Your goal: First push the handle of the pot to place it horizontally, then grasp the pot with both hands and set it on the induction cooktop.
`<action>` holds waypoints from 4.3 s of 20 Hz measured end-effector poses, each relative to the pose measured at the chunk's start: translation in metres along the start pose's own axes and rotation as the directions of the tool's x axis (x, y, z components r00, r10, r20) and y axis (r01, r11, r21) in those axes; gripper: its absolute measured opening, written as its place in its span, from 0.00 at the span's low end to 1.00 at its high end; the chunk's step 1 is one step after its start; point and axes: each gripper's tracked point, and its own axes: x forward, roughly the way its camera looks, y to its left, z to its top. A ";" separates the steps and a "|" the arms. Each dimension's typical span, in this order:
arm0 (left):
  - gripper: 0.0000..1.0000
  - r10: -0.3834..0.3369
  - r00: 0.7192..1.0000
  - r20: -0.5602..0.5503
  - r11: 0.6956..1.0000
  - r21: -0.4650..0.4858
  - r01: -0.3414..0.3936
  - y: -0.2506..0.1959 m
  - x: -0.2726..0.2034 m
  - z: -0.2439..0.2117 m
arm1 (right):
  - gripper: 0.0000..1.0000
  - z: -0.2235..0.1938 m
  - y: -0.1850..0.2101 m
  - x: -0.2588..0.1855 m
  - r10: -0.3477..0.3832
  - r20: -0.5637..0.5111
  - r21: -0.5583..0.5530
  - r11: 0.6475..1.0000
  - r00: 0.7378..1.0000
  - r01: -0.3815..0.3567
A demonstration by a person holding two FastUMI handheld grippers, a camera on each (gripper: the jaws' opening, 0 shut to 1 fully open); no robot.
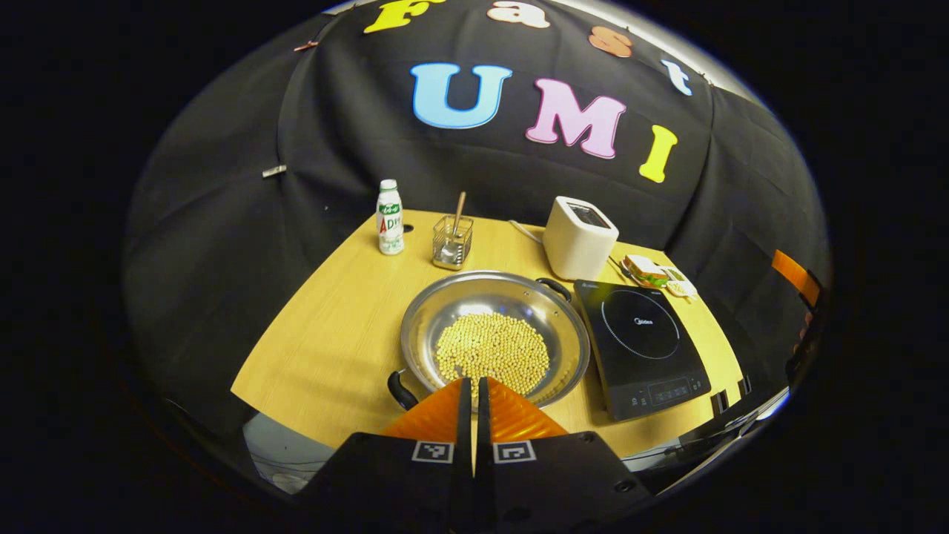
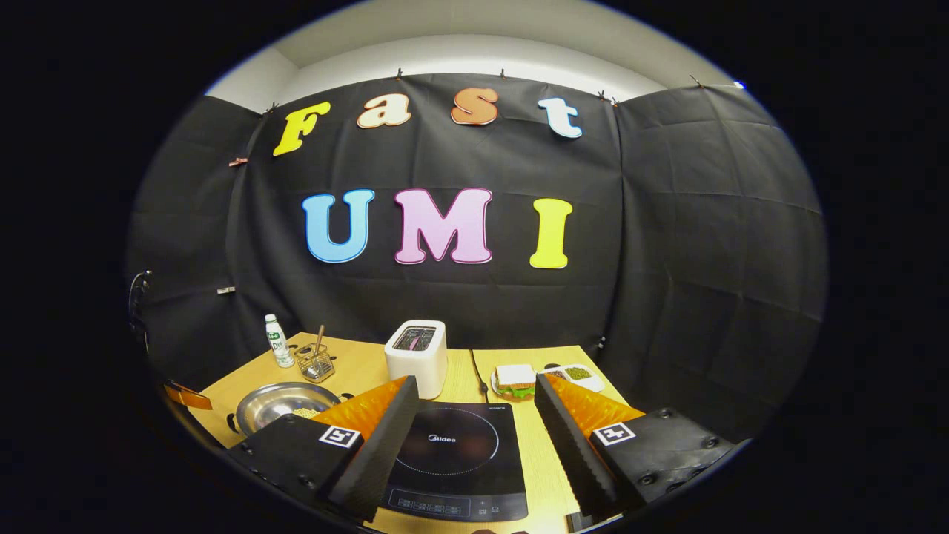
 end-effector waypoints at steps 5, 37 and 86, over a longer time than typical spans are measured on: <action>0.05 0.026 0.998 -0.055 0.996 -0.088 -0.031 0.001 0.012 -0.014 | 0.98 -0.012 0.003 0.011 0.088 0.002 -0.029 0.996 0.996 -0.087; 0.05 -0.090 0.921 -0.379 0.977 0.146 0.155 0.059 0.098 -0.074 | 0.98 -0.053 0.038 -0.040 -0.178 -0.107 0.073 0.980 0.978 0.187; 0.24 0.034 0.984 -0.175 0.999 0.019 -0.031 0.184 0.118 0.041 | 0.98 -0.077 0.135 0.008 -0.057 -0.214 0.056 0.996 0.975 0.070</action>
